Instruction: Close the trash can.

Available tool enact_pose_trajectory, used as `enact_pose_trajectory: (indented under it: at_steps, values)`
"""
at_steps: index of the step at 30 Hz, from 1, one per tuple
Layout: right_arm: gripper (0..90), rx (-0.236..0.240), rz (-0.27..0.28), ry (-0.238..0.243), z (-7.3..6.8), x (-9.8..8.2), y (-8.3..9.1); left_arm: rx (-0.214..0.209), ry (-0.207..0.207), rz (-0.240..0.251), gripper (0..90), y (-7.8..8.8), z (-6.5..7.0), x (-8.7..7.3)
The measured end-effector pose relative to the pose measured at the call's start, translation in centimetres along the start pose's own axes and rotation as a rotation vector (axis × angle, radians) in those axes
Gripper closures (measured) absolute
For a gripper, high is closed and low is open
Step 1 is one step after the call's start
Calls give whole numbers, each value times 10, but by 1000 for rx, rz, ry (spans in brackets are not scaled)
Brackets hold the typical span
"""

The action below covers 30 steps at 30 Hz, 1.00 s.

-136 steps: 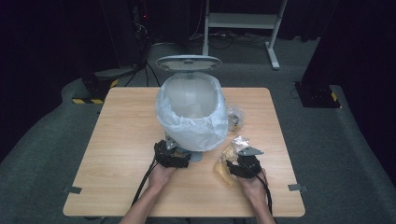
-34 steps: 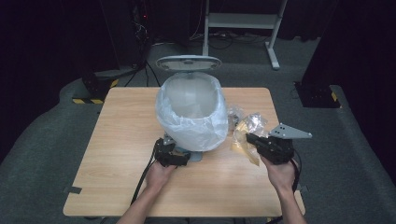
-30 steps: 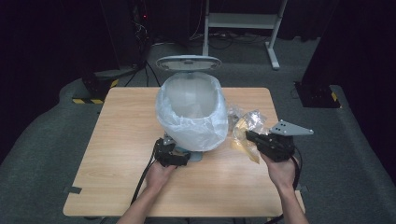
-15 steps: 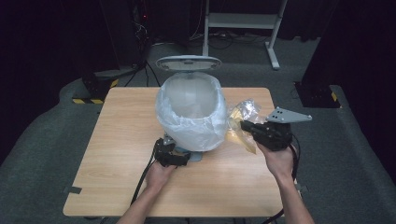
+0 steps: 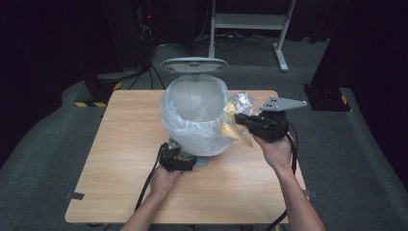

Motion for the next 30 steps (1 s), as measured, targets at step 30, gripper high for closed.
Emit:
enact_pose_trajectory:
  at_steps: [30]
  values:
    - [883, 52, -93, 39, 4, 48, -80, 2, -3, -2, 6, 0, 0, 0]
Point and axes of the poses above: each handheld gripper's, and its own axes: y roughly backward along the jaws, x roughly out of its top, z roughly to its right, the point moved 9 cm from there along -y, roughly forward along the jaws, and after that the axes turned 9 degrees about y, right-handed, at the moved point
